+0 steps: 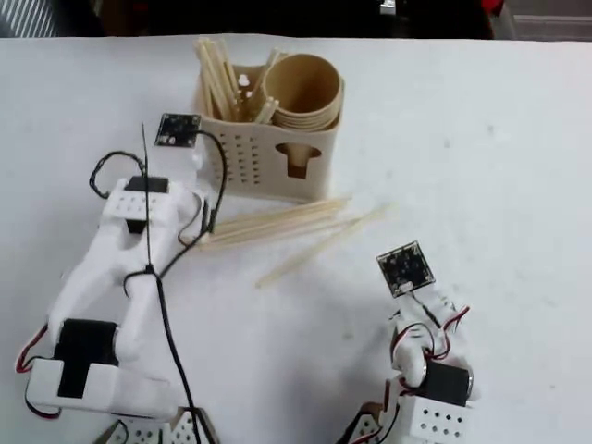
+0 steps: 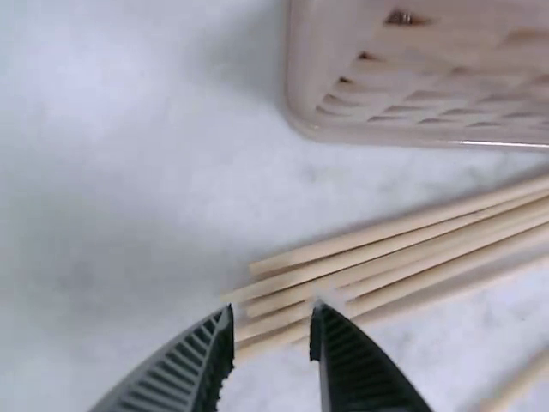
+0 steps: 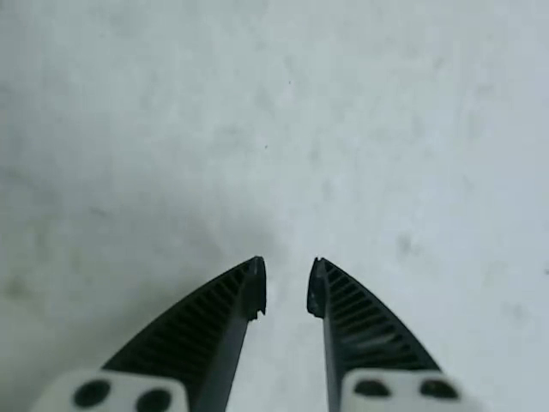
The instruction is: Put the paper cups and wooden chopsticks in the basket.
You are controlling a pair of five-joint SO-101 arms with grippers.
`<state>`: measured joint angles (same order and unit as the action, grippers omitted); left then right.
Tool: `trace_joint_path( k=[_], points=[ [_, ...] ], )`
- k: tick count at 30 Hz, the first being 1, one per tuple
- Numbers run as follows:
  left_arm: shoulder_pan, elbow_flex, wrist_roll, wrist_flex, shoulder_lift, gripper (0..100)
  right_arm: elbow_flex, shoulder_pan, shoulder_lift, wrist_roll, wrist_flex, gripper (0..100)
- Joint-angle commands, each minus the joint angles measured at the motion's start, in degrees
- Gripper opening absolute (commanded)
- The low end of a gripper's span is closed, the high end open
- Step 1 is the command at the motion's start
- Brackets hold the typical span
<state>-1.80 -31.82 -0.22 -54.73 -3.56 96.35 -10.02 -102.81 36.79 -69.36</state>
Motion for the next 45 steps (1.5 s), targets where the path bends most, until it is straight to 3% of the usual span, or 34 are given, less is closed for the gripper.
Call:
trace_joint_path(
  k=[1, 4, 15, 25, 30, 41, 45],
  points=[
    [1.0, -2.8, -3.2, -0.6, -1.0, 15, 0.4, -0.4, -0.3, 0.5, 0.4, 9.9],
    [0.7, -3.7, -3.4, 0.7, 0.1, 15, 0.4, -0.4, -0.3, 0.5, 0.4, 9.9],
    [-2.2, -19.3, -3.3, 20.1, 19.8, 15, 0.4, -0.4, -0.3, 0.5, 0.4, 9.9],
    [-9.1, -20.3, -0.4, 22.6, 21.7, 15, 0.4, -0.4, -0.3, 0.5, 0.4, 9.9],
    [-9.4, -23.8, -0.3, 27.3, 21.7, 15, 0.4, -0.4, -0.3, 0.5, 0.4, 9.9],
    [-12.3, -23.8, -0.2, 27.7, 21.6, 15, 0.4, -0.4, -0.3, 0.5, 0.4, 9.9],
    [-12.8, -25.8, -0.4, 31.7, 21.7, 15, 0.4, -0.4, -0.3, 0.5, 0.4, 10.0]
  ],
)
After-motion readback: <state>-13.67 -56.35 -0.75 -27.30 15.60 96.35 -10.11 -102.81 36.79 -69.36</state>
